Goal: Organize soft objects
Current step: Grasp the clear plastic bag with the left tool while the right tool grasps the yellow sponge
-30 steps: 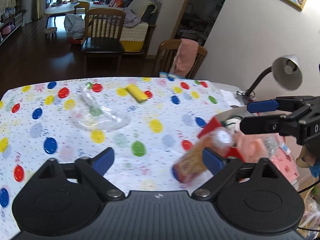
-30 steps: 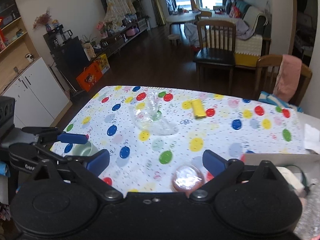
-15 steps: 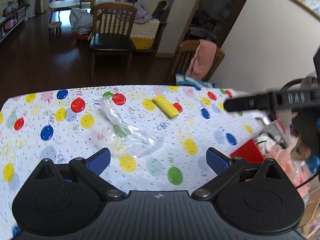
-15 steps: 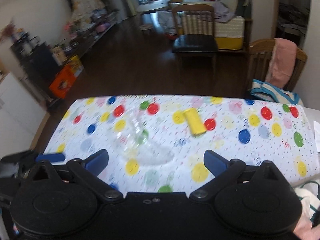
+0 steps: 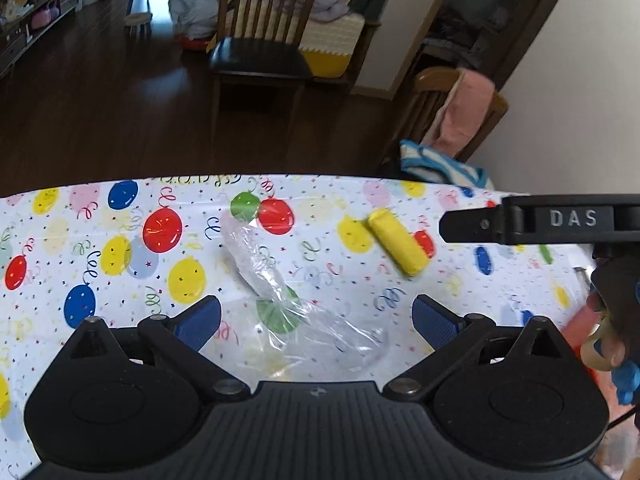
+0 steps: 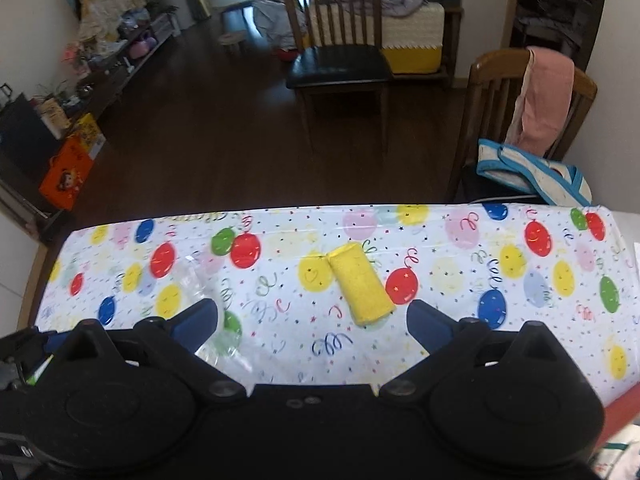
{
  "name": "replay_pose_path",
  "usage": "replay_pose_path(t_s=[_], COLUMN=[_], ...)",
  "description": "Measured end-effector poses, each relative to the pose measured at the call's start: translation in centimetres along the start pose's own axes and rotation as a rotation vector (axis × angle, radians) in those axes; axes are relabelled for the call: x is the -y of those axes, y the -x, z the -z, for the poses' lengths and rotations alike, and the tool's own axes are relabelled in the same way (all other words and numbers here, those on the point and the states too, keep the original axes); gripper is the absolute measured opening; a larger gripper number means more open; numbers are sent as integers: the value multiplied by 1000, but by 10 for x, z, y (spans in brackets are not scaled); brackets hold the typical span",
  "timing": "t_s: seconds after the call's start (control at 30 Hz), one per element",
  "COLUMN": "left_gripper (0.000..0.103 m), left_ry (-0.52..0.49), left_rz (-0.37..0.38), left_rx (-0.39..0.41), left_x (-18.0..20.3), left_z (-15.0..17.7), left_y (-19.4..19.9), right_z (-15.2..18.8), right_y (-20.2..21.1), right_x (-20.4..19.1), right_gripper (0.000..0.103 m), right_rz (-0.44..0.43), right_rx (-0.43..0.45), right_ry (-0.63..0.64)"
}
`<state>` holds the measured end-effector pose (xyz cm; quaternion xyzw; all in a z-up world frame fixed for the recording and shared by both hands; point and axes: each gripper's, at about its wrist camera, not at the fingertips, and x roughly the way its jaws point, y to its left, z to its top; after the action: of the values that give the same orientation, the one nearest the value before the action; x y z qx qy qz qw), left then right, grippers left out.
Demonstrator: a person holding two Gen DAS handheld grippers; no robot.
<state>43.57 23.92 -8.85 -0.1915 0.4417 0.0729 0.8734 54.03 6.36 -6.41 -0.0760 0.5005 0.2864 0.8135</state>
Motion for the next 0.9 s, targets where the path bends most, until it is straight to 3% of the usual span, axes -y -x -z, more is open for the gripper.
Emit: replay_pose_path(t_s=[0.2, 0.47, 0.77, 0.9], left_gripper=[102, 102, 101, 90], left_ry=[19, 76, 116, 110], left_rz=[-41, -83, -130, -124], left_rx=[-68, -94, -144, -146], left_x=[-7, -25, -36, -34], left_z=[-12, -22, -20, -16], left_y=[-50, -95, -134, -142], right_z=[-11, -10, -5, -3], right_y=[-48, -105, -138, -142], right_x=[4, 18, 26, 23], right_gripper=[100, 97, 89, 87], right_rz=[30, 81, 109, 131], right_rx=[-37, -107, -142, -130], right_ry=[-64, -102, -127, -102])
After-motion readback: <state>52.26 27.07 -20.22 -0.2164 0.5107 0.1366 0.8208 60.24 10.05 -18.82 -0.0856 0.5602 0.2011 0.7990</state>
